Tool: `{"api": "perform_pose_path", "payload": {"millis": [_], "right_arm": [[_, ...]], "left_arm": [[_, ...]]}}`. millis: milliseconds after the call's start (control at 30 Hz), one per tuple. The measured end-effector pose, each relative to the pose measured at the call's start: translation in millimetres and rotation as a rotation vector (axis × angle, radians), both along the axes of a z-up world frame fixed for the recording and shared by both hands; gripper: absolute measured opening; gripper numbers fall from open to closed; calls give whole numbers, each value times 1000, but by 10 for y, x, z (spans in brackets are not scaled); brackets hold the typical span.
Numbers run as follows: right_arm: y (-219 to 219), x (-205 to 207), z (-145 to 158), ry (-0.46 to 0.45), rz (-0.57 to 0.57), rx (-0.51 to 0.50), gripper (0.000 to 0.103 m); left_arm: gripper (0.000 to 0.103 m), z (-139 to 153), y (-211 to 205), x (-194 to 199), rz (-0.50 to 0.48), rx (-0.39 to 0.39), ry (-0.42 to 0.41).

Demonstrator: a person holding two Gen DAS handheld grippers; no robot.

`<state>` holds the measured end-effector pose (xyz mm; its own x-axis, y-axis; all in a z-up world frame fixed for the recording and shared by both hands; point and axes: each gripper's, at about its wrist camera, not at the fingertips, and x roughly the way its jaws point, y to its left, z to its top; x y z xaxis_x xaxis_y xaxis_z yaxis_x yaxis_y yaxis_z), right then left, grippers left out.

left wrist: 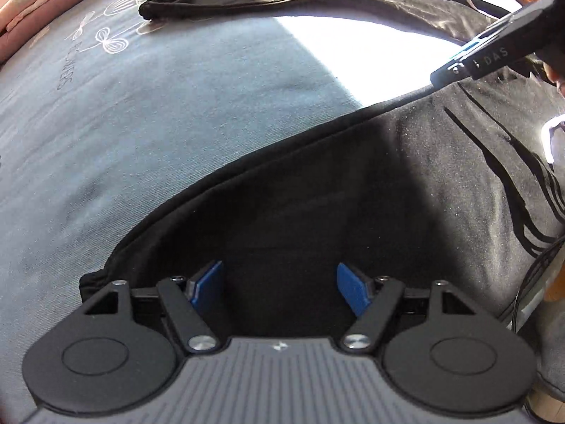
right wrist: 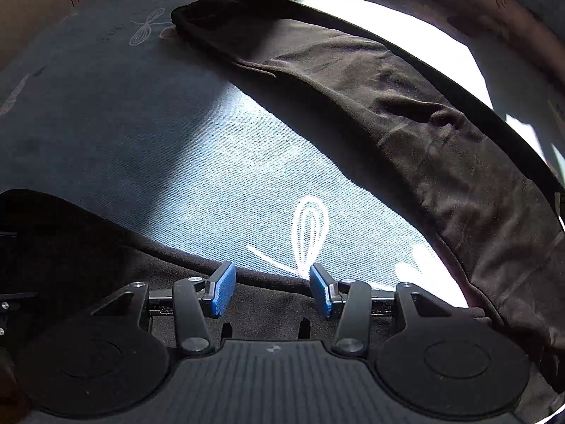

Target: Fold clothes

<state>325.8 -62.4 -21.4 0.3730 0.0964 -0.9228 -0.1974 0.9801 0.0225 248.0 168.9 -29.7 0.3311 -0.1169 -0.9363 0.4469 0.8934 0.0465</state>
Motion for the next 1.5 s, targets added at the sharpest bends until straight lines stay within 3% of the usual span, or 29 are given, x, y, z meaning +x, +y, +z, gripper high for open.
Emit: {"api": "perform_pose_path", "payload": {"millis": [133, 267, 333, 533, 700, 800, 933, 1067, 1133, 1333, 1500], "right_arm": [[-33, -291, -13, 75, -60, -5, 53], [-60, -541, -314, 150, -113, -37, 53], [-75, -539, -352, 105, -132, -20, 59], [-33, -96, -250, 17, -130, -25, 61], [269, -160, 7, 50, -78, 97, 61], [596, -254, -90, 109, -8, 133, 61], [973, -230, -292, 85, 44, 49, 61], [1110, -18, -302, 29, 44, 16, 71], [1166, 82, -267, 15, 59, 6, 70], [1042, 32, -31, 12, 21, 20, 70], [926, -144, -45, 56, -4, 25, 70]], "left_arm": [[73, -37, 134, -24, 27, 6, 15], [73, -112, 230, -64, 22, 14, 18], [74, -116, 248, -76, 12, 18, 12], [76, -113, 392, -32, 75, 43, 5], [75, 48, 507, 0, 127, 2, 16], [76, 32, 491, -41, 110, -43, 50], [76, -68, 474, -36, 99, -47, 43], [76, -139, 534, 89, 118, -44, 5], [76, -107, 569, 159, 143, -65, 0], [76, 114, 588, 143, 138, -161, 8], [76, 188, 600, 195, 179, -195, -73]]}}
